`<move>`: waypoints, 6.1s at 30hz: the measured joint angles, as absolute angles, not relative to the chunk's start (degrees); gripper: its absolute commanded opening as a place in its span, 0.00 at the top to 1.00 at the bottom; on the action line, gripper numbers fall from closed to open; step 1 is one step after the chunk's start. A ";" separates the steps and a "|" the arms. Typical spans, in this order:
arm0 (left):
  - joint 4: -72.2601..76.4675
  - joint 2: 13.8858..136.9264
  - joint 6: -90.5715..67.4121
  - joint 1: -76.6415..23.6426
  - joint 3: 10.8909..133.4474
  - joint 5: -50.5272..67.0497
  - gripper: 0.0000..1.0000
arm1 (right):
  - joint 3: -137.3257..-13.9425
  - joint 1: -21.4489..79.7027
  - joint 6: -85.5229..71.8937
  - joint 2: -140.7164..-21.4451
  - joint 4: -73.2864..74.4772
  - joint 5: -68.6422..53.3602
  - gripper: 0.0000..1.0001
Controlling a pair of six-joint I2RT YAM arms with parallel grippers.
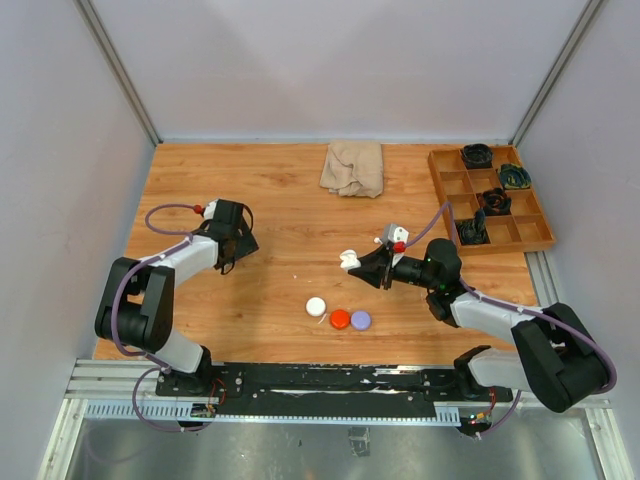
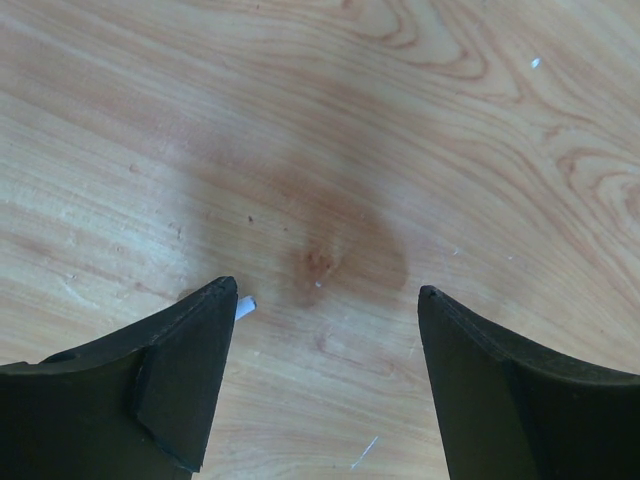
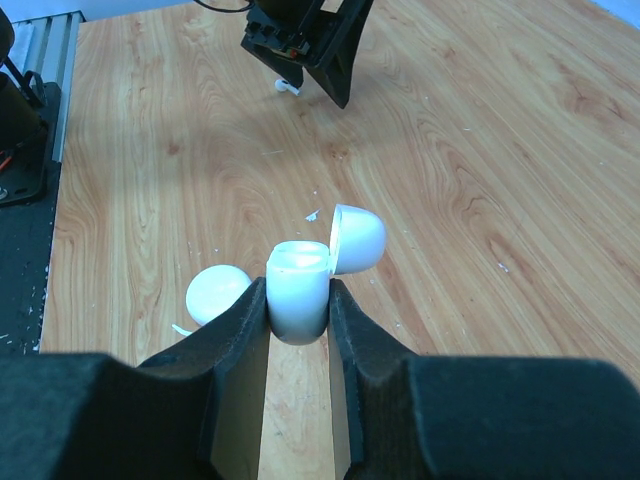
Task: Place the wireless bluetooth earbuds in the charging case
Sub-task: Pick up the earbud from the center of the board, then place the earbud in the charging case.
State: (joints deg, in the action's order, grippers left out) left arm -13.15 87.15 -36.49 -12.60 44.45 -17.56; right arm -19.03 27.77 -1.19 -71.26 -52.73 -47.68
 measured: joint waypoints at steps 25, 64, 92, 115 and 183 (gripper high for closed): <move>-25.71 77.67 -36.60 -12.40 45.08 -20.49 0.31 | -19.14 27.77 -0.62 -70.13 -50.65 -46.83 0.99; -35.11 95.09 -18.11 -4.97 55.44 -11.84 0.70 | -21.06 32.34 5.37 -67.18 -41.65 -43.42 0.99; -24.25 76.66 -26.06 -11.60 51.11 0.40 0.84 | -21.17 32.95 2.33 -66.04 -47.70 -44.99 0.98; 0.86 54.48 -38.22 -32.18 43.09 -0.93 0.89 | -21.17 33.01 -5.02 -67.42 -64.38 -44.51 0.89; 21.34 57.93 -29.36 -61.32 39.35 -21.91 0.26 | -21.15 32.99 -13.58 -74.46 -82.94 -43.20 0.89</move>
